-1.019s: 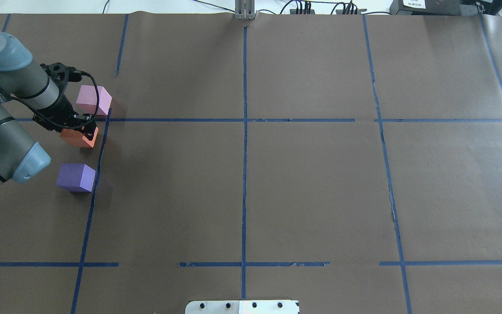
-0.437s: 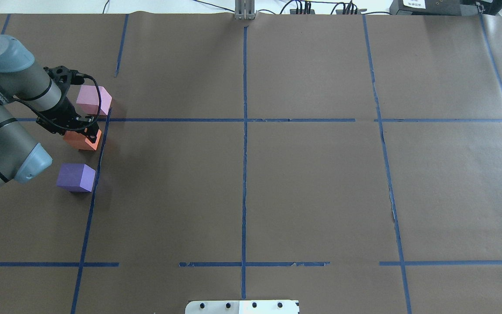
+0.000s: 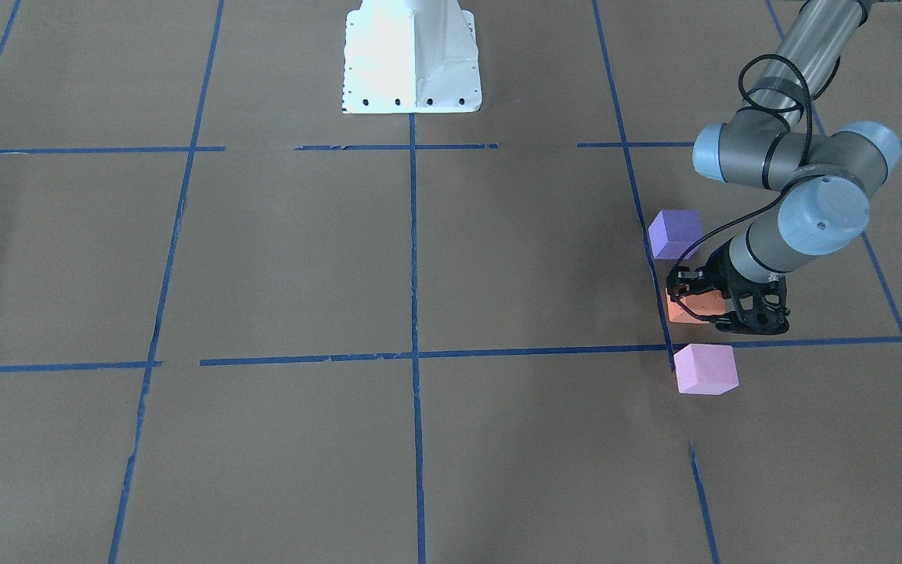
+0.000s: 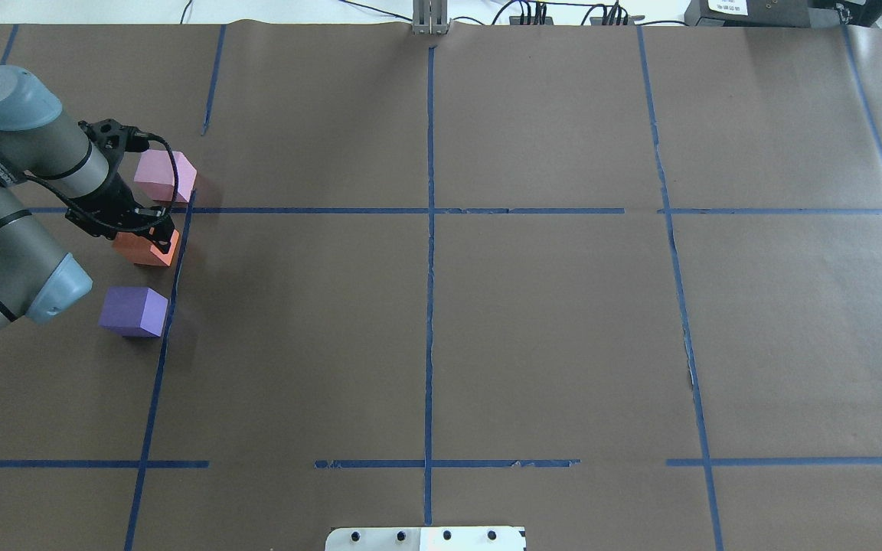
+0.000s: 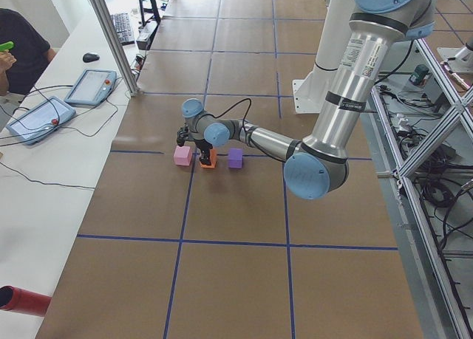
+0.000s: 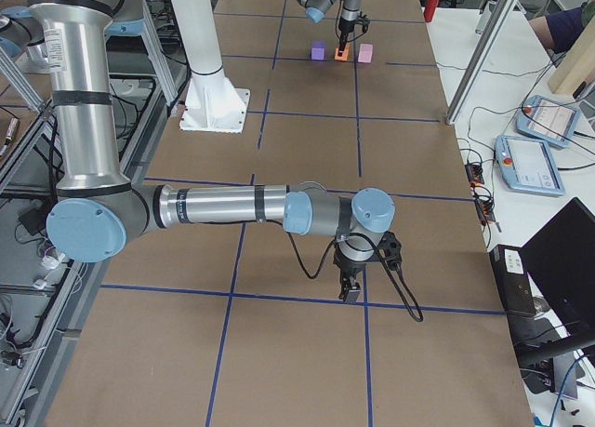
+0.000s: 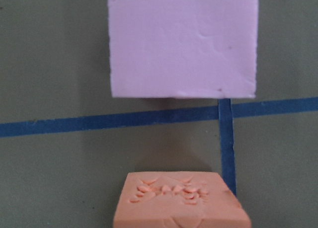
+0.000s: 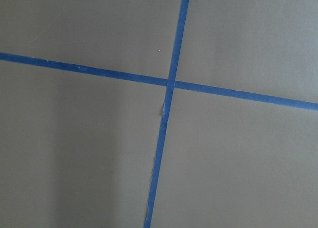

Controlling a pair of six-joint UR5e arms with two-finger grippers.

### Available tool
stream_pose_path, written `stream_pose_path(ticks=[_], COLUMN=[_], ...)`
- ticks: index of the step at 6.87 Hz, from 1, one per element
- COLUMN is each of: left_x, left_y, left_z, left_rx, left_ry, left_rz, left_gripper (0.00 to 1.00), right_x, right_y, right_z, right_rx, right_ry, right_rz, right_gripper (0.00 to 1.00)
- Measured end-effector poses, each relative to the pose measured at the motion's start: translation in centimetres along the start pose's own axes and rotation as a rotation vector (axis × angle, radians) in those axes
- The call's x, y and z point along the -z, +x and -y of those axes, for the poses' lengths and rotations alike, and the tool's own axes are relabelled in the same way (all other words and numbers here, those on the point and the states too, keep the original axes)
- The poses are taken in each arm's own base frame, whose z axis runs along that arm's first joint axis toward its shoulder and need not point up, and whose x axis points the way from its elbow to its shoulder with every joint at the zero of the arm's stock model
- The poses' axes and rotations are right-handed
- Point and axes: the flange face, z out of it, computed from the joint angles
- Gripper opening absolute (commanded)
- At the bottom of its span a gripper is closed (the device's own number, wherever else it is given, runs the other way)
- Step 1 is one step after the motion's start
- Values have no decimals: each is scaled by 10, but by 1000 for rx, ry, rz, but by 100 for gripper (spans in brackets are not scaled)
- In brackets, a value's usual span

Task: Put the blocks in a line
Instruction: 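Lower the orange cube between the pink and purple cubes, then open the left gripper and withdraw it from the cubes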

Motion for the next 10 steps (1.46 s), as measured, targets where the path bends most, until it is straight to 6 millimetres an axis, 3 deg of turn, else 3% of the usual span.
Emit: stream_pose_path(ticks=[1, 6, 10], left_x=[-1, 2, 31], left_y=[0, 2, 6], left_z=[0, 0, -3], left_rx=[-2, -9, -23], left_ry=[0, 6, 46], left_rz=[-3, -8, -25], left_gripper=[99, 100, 100], right_x=[0, 0, 0], right_y=[0, 0, 0], right_z=[0, 0, 0], right_rx=[0, 0, 0], right_ry=[0, 0, 0], right_rz=[0, 0, 0], right_gripper=[100, 100, 100])
